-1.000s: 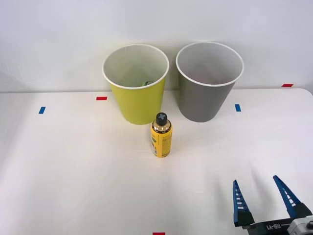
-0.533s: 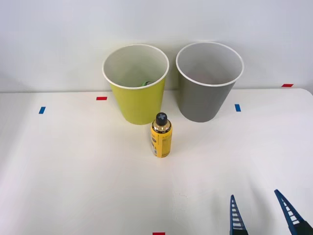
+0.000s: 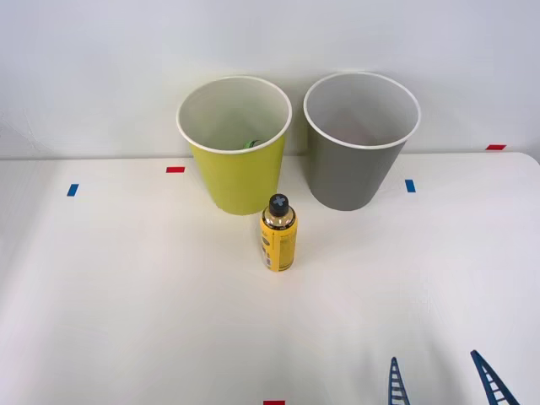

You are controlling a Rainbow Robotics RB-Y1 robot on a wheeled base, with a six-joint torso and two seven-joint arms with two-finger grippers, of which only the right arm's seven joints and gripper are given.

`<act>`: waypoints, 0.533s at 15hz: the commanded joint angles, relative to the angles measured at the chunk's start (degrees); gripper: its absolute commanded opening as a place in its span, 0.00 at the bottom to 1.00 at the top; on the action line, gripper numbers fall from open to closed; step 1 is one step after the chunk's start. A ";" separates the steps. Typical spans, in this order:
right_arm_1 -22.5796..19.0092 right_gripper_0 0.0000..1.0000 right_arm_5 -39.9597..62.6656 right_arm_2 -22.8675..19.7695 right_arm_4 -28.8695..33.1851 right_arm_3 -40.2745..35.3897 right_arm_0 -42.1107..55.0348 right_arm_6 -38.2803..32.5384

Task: Put cans in the gray bin, plastic bottles in the light green bin

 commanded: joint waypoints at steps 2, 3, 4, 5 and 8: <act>0.44 1.00 -0.01 -0.34 -0.39 0.00 1.06 0.17; 0.44 1.00 -0.01 -0.34 -0.39 0.00 1.06 0.17; 0.44 1.00 -0.01 -0.34 -0.39 0.00 1.06 0.17; 0.44 1.00 -0.01 -0.34 -0.39 0.00 1.06 0.17; 0.44 1.00 -0.01 -0.34 -0.39 0.00 1.06 0.17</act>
